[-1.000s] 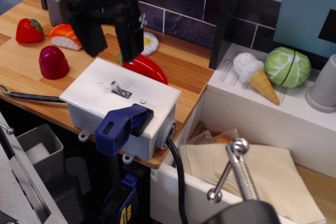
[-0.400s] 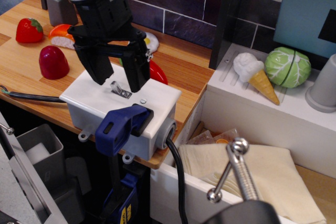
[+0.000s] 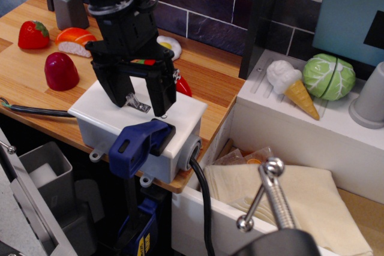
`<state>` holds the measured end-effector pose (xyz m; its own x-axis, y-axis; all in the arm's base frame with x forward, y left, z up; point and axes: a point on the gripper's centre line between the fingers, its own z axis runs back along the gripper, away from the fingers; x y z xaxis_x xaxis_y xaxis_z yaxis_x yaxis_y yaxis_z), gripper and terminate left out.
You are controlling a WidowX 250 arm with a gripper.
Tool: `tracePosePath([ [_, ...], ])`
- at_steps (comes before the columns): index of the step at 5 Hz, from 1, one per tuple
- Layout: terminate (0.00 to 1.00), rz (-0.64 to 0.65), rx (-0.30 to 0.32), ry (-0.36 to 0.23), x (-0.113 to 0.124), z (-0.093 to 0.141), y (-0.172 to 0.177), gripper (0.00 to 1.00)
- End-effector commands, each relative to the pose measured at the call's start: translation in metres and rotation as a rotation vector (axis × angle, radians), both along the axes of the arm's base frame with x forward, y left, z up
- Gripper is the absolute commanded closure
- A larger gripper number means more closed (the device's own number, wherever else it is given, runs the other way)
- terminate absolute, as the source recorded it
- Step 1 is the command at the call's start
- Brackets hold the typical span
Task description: Move light switch to the right
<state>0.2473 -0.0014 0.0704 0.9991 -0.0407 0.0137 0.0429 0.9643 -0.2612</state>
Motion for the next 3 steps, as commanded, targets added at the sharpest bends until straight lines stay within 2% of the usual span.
tracePosePath([
  [1,0.00,0.002,-0.016,-0.041,0.004,0.004,-0.012,0.00],
  [3,0.00,-0.019,-0.028,-0.061,0.010,0.006,-0.028,0.00],
])
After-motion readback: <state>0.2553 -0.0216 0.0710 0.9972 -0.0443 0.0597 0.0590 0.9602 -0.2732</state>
